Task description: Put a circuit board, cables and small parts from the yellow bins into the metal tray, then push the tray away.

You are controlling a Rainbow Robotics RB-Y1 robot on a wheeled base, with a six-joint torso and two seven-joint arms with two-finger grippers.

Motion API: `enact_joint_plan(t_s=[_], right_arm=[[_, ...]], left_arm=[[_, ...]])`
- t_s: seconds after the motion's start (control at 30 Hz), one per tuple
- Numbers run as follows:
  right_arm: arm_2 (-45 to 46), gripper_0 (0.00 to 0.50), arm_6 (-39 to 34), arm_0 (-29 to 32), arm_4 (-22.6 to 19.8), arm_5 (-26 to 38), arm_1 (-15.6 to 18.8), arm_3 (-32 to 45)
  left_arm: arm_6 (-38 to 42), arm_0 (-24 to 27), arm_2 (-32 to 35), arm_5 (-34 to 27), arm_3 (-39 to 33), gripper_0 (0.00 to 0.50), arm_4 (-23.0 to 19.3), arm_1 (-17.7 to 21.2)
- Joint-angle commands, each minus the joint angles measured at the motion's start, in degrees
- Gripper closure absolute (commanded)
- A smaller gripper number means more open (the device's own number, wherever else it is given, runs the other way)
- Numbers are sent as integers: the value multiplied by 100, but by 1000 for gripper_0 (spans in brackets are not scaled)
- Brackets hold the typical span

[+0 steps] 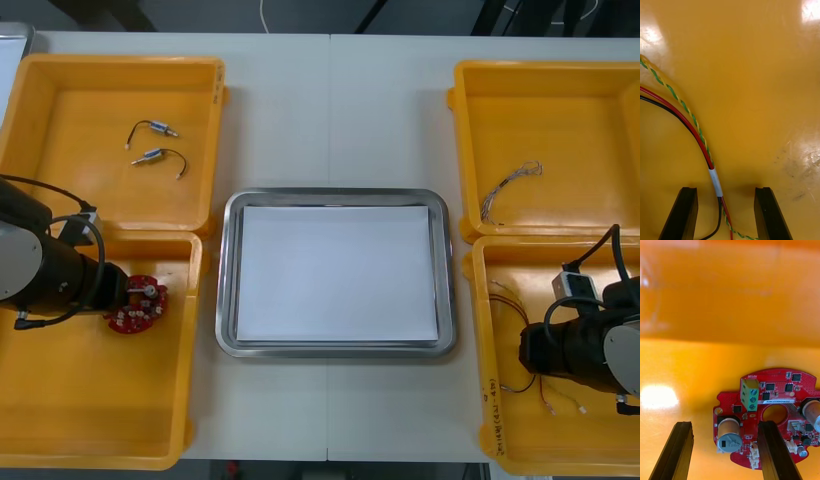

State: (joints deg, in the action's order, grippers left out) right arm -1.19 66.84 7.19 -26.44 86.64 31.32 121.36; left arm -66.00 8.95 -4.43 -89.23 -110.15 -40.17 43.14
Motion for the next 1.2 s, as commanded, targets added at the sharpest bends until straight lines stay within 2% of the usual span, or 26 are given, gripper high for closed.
enact_joint_plan(t_s=[0.03,0.27,0.3,0.33,0.37,0.8,1.2], right_arm=[[-171,68,-162,108,166,-95,-161,46],[-188,69,-171,169,183,-244,-170,46],[-188,67,-171,178,175,-253,-170,46],[-188,69,-171,196,175,-262,-170,46],[-188,67,-171,204,175,-262,-170,46],[-179,69,-171,380,104,-491,-170,46],[-197,67,-180,450,51,-526,-170,37]], left_arm=[[430,-192,109,-34,-191,0,-17,-69],[439,-236,12,90,-200,0,53,-69],[439,-236,21,90,-200,61,62,-69],[430,-236,21,98,-200,295,53,-69],[430,-236,21,107,-200,497,44,-69],[404,-192,241,-69,-358,500,-61,-69],[430,317,996,-1642,-1299,500,-360,-69]])
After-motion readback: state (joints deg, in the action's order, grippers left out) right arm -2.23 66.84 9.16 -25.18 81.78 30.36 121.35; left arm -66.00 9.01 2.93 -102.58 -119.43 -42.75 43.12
